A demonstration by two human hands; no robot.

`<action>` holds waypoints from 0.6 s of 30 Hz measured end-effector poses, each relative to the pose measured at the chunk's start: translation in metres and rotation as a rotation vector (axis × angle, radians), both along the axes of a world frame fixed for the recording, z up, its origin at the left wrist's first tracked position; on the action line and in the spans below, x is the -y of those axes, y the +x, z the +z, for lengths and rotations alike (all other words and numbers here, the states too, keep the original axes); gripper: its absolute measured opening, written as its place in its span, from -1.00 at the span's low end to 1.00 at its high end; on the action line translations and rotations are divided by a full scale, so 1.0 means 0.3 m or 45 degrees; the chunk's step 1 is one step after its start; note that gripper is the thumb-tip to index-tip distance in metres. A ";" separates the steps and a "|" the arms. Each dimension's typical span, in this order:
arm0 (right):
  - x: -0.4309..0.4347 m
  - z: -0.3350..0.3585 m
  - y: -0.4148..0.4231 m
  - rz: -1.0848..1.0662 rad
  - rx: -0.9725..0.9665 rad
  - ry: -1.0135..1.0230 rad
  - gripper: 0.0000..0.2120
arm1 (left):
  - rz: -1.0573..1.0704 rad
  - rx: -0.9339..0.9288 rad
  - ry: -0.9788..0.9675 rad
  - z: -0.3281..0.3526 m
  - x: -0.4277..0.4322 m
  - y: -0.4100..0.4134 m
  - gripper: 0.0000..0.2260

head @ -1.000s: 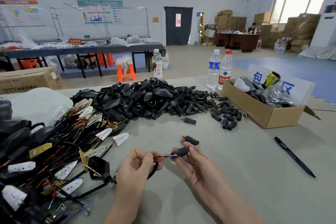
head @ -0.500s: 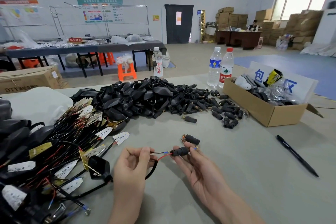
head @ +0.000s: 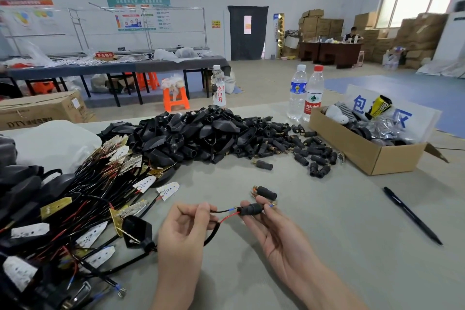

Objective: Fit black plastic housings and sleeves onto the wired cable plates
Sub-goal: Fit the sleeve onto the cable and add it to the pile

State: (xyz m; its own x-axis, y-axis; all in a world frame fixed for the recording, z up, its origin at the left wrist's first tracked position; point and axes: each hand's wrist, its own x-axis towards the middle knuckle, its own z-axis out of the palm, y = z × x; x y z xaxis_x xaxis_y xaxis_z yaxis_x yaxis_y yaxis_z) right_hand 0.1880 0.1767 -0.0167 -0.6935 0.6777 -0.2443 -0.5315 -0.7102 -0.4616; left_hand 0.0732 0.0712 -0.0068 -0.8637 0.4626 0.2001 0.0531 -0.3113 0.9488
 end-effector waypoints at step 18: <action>0.007 0.006 -0.007 -0.060 0.024 0.008 -0.76 | -0.007 0.010 -0.057 -0.022 -0.006 -0.016 -0.85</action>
